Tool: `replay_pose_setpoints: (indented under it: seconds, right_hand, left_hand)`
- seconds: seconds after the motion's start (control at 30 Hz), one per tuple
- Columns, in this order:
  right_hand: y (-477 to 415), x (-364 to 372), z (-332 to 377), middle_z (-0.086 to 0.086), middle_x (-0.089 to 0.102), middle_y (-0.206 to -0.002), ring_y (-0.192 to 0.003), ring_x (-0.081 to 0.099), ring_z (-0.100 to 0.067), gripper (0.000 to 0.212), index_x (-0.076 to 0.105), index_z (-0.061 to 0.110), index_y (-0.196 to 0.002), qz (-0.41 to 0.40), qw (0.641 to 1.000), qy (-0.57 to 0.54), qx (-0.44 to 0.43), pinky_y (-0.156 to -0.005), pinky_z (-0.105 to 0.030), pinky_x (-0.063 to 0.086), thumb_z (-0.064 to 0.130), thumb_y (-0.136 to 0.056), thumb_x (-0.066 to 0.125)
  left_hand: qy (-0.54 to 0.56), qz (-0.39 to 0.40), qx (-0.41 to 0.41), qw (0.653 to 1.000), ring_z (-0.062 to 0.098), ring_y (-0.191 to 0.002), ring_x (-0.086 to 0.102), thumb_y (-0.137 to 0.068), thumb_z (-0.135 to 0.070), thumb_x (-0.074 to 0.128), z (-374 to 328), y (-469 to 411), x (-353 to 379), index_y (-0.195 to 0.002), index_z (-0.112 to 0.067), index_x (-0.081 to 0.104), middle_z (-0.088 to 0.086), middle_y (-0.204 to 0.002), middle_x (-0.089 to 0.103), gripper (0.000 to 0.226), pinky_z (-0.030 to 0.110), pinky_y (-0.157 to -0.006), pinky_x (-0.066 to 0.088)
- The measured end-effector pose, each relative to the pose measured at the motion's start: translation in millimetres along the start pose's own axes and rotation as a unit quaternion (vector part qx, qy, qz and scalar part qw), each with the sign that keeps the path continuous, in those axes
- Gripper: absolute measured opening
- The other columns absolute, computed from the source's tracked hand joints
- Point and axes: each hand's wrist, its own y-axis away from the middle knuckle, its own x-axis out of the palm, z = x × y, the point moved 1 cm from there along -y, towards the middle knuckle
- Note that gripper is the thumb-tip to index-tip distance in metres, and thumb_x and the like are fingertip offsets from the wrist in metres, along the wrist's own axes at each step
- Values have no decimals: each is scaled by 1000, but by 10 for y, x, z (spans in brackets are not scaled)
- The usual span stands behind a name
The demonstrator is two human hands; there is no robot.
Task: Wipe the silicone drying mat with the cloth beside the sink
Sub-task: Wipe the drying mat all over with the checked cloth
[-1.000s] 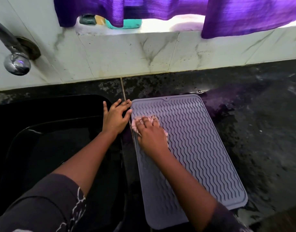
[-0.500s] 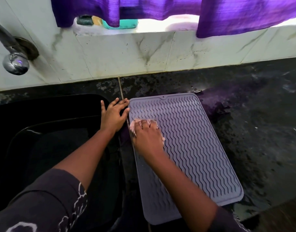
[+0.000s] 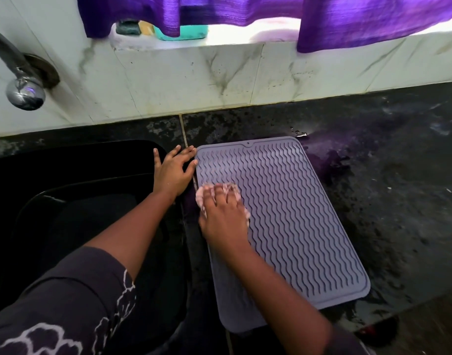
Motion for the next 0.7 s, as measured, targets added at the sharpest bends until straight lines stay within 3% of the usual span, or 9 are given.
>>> replay_pose_setpoints:
  seconds: [0.13, 0.23, 0.33, 0.47, 0.6, 0.7]
  right_hand:
    - [663, -29, 37, -16, 25, -152, -137, 23, -38, 60, 18, 12, -148, 35, 999, -4, 2, -108, -49, 28, 31, -95, 39]
    - [414, -133, -61, -11, 41, -142, -128, 36, -28, 47, 33, 15, -141, -25, 998, -63, 16, -103, -39, 34, 32, -97, 37]
    - [31, -75, -43, -12, 28, -152, -137, 25, -34, 53, 27, 21, -145, -36, 999, -30, 3, -109, -48, 23, 42, -96, 34]
    - [121, 70, -72, -10, 23, -154, -138, 21, -36, 59, 22, 23, -147, -8, 1000, 14, -6, -107, -51, 24, 44, -94, 38]
    - [877, 22, -35, -14, 51, -137, -125, 47, -38, 64, 46, 15, -136, 0, 999, 20, -24, -96, -48, 43, 37, -78, 62]
    - [1005, -23, -73, -11, 47, -139, -124, 43, -31, 53, 43, 16, -137, -17, 999, -19, -30, -97, -42, 41, 33, -88, 52]
  left_hand:
    - [-2, 17, -6, 1000, 12, -142, 26, -97, -42, 40, -29, 20, -6, -138, -31, 46, -14, -146, 43, 43, 49, -113, -14]
    - [-32, 60, 0, 998, 15, -144, 20, -96, -44, 41, -73, 17, -72, -144, -28, 37, -10, -152, 34, 50, 49, -113, -15]
    - [-61, 110, 12, 992, 17, -147, 9, -97, -42, 40, -103, 110, -86, -149, -29, 22, -7, -157, 20, 57, 49, -114, -13]
    - [-86, 153, 11, 984, 20, -147, -4, -100, -43, 26, -112, 257, -29, -151, -30, 10, -8, -160, 4, 55, 51, -114, -10]
    - [-95, 157, 7, 983, 20, -147, -5, -101, -43, 21, -127, 250, -27, -151, -30, 6, -7, -160, 2, 54, 50, -114, -10]
    - [-94, 142, 7, 985, 20, -148, -2, -101, -42, 25, -165, 299, -47, -151, -27, 10, -5, -160, 6, 55, 50, -115, -9]
